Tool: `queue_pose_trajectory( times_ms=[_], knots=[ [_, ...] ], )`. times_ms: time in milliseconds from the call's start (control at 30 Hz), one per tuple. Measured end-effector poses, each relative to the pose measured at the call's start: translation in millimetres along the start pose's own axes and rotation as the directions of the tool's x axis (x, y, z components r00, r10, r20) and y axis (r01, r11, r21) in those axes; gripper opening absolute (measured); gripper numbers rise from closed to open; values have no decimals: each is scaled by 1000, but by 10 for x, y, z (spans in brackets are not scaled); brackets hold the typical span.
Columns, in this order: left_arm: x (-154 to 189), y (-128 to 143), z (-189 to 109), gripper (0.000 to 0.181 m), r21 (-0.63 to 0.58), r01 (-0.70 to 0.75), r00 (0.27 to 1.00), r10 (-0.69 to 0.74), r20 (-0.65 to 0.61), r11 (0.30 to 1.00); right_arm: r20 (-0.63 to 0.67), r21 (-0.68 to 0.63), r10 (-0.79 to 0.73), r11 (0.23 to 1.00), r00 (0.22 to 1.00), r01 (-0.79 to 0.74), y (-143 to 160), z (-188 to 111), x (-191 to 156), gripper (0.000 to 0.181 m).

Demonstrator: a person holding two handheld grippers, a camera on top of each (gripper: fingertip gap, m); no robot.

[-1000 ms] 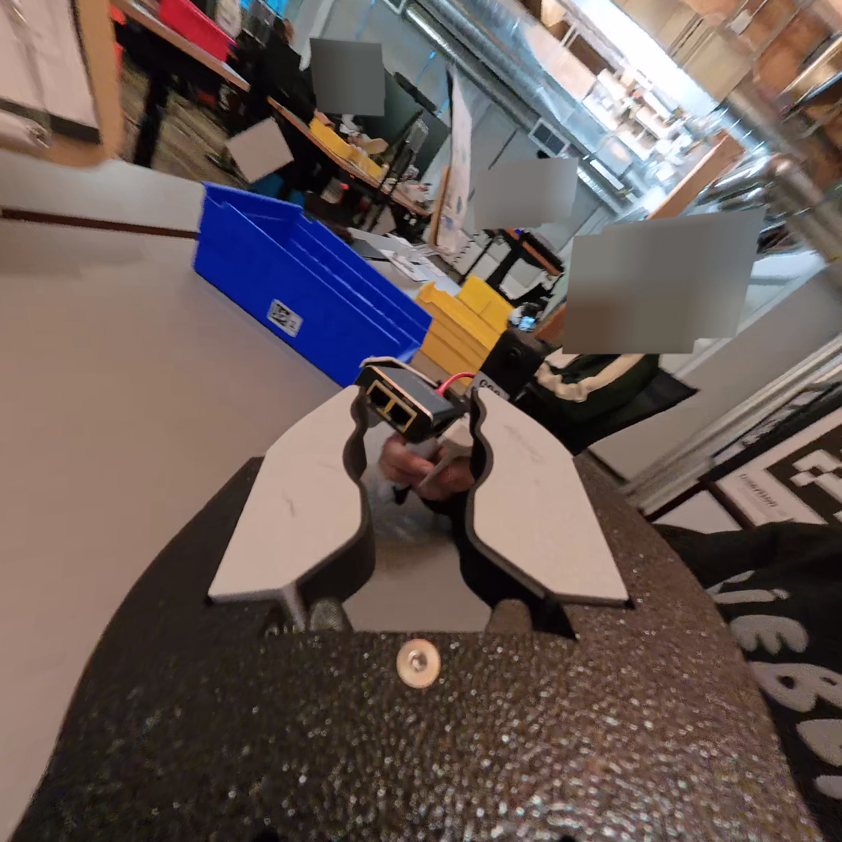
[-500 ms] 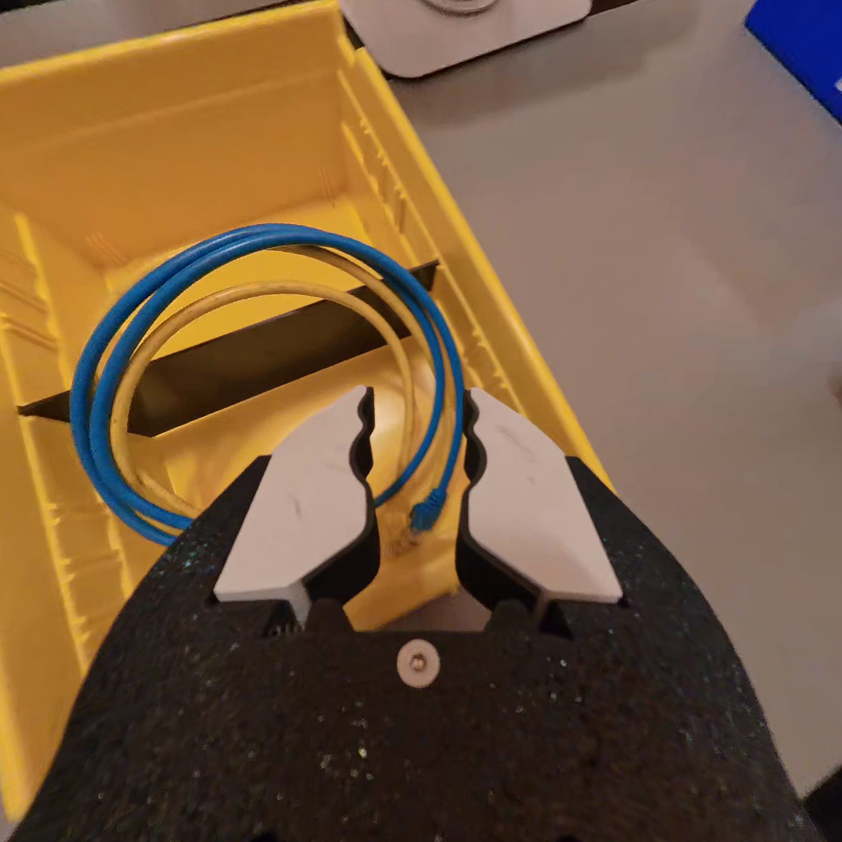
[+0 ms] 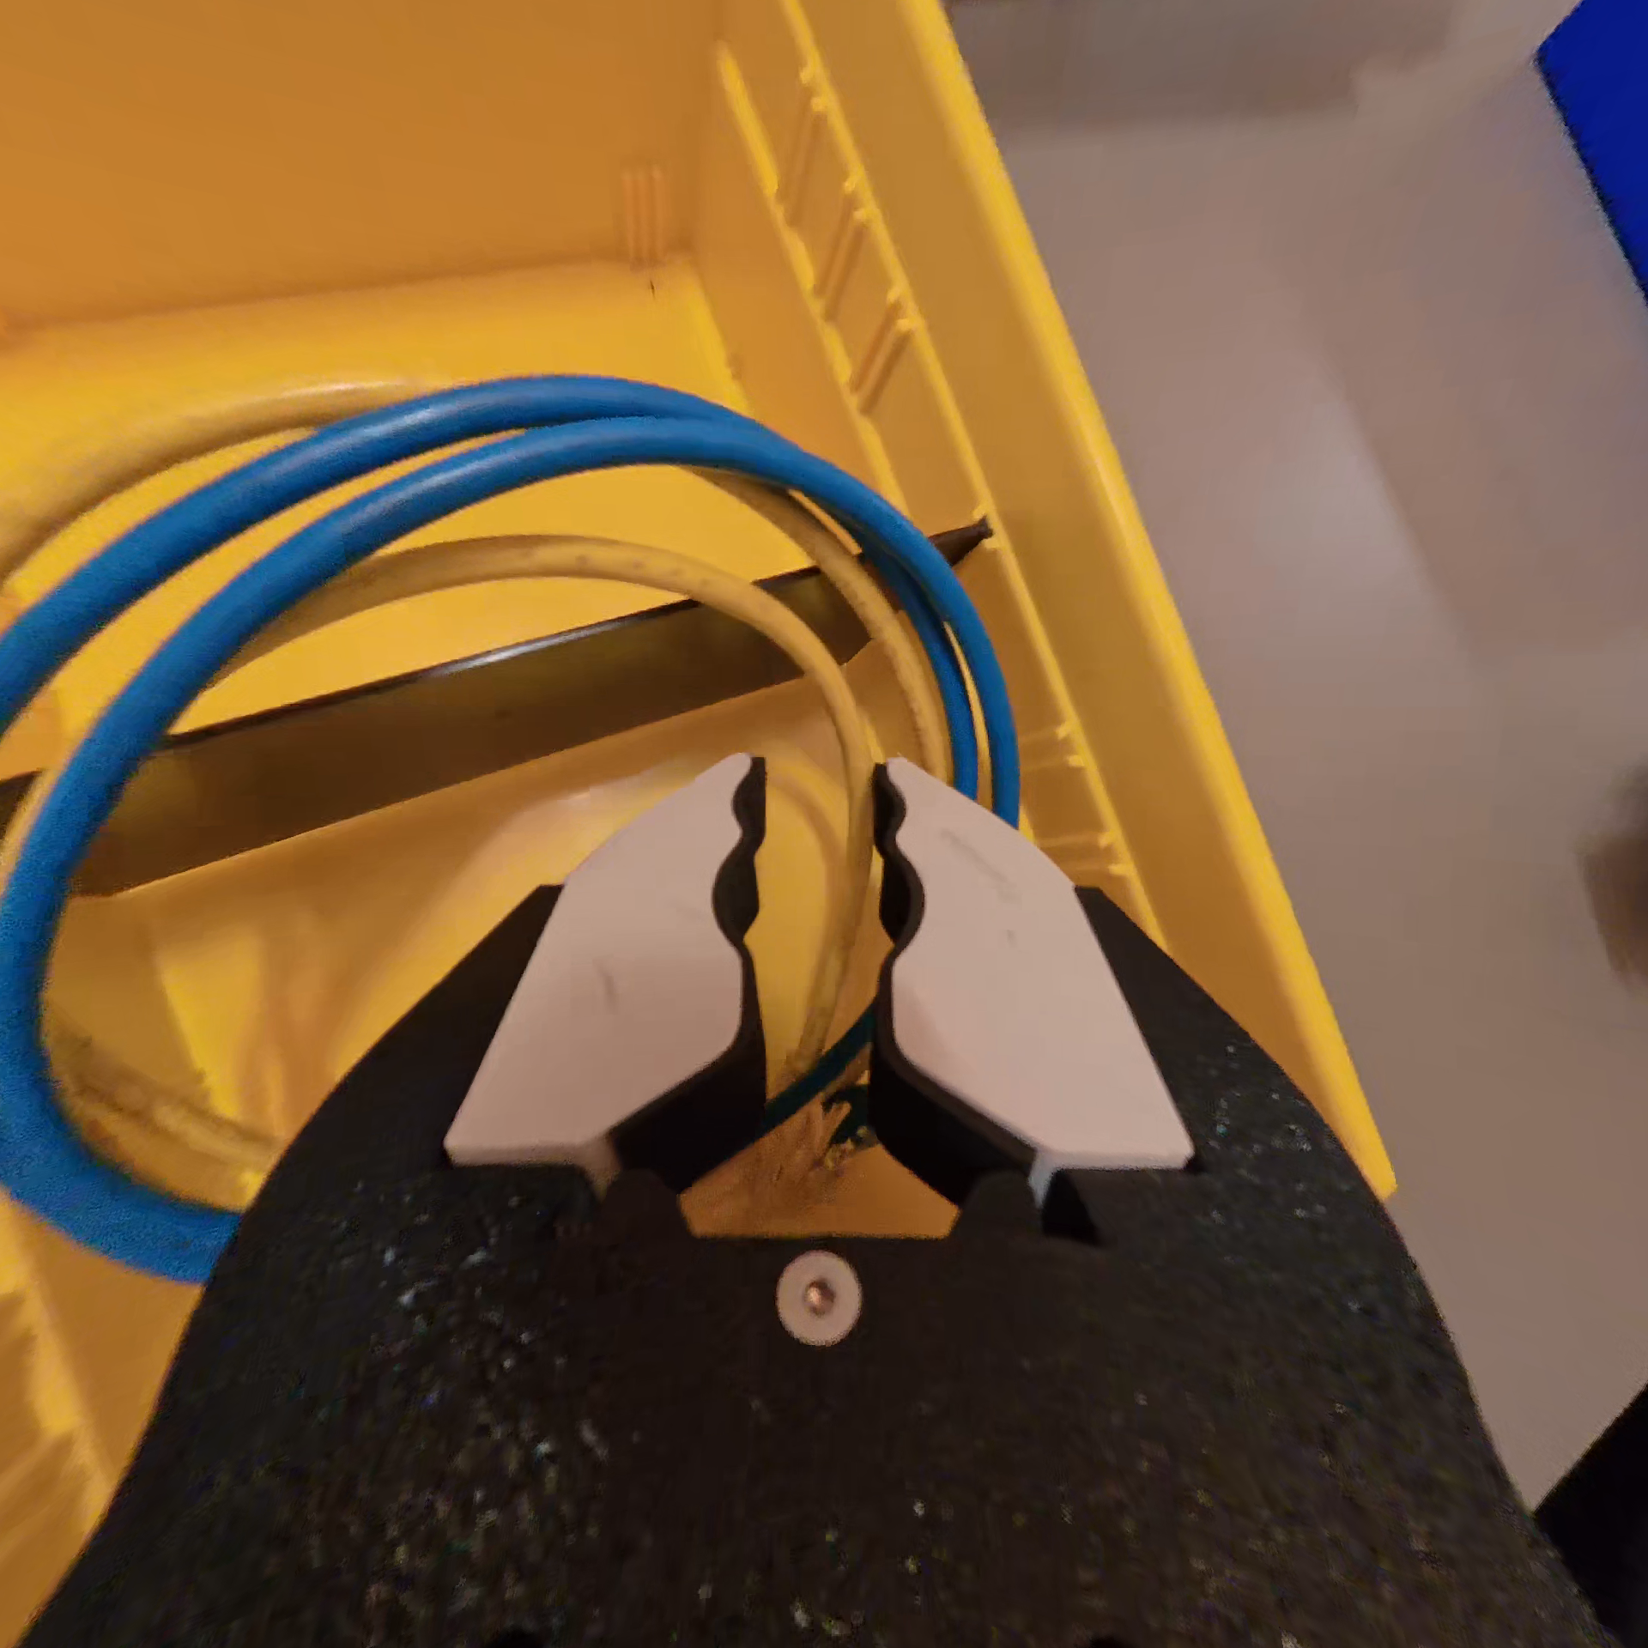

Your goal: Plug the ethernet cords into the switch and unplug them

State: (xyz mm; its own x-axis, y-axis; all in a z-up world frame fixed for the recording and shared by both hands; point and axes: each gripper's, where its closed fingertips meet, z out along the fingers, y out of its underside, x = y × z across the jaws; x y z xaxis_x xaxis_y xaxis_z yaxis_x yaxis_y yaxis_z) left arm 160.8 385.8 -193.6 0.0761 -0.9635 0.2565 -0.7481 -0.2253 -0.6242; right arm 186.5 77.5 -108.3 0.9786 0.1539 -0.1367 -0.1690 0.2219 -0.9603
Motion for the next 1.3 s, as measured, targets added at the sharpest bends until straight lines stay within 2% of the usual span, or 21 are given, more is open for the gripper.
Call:
queue_pose_trajectory(
  times_ms=[33,133,233,367,400,600,667,800,900,1000,1133,1300],
  knots=[
    [28,-53,-48,22,41,-6,1000,6,-1,999,1,-2,1,1000,1000,-1,5,1,-2,68],
    [186,-192,-125,24,119,-64,998,66,-18,991,16,-8,3,1000,1000,-3,16,20,-28,68],
    [150,-312,-110,22,128,-84,995,76,64,988,25,-18,-3,1000,1000,4,37,38,-52,68],
    [139,-401,25,23,90,89,996,-89,2,992,25,-16,-4,1000,1000,5,31,27,-48,67],
    [137,-424,43,18,89,120,993,-120,-7,989,25,-16,-5,1000,1000,5,29,22,-45,67],
    [222,-484,53,34,61,248,966,-242,-93,967,29,-25,-8,1000,1000,9,44,22,-51,67],
    [212,-437,65,34,36,266,962,-263,-73,963,34,-29,-14,999,999,15,49,26,-66,67],
    [232,-339,157,25,-19,232,973,-232,-15,973,41,-36,-16,999,999,17,62,38,-81,67],
    [182,-362,144,12,-8,138,987,-137,79,990,41,-38,-20,999,999,21,65,36,-84,67],
    [290,-349,117,11,-35,92,996,-91,26,995,38,-36,-22,999,999,24,60,24,-79,67],
    [346,-548,-214,10,92,66,998,-65,-14,994,34,-32,-22,999,999,23,49,13,-65,67],
    [579,-805,-845,7,253,139,973,-85,-214,957,33,-26,-19,999,999,20,35,3,-54,67]
  ],
)
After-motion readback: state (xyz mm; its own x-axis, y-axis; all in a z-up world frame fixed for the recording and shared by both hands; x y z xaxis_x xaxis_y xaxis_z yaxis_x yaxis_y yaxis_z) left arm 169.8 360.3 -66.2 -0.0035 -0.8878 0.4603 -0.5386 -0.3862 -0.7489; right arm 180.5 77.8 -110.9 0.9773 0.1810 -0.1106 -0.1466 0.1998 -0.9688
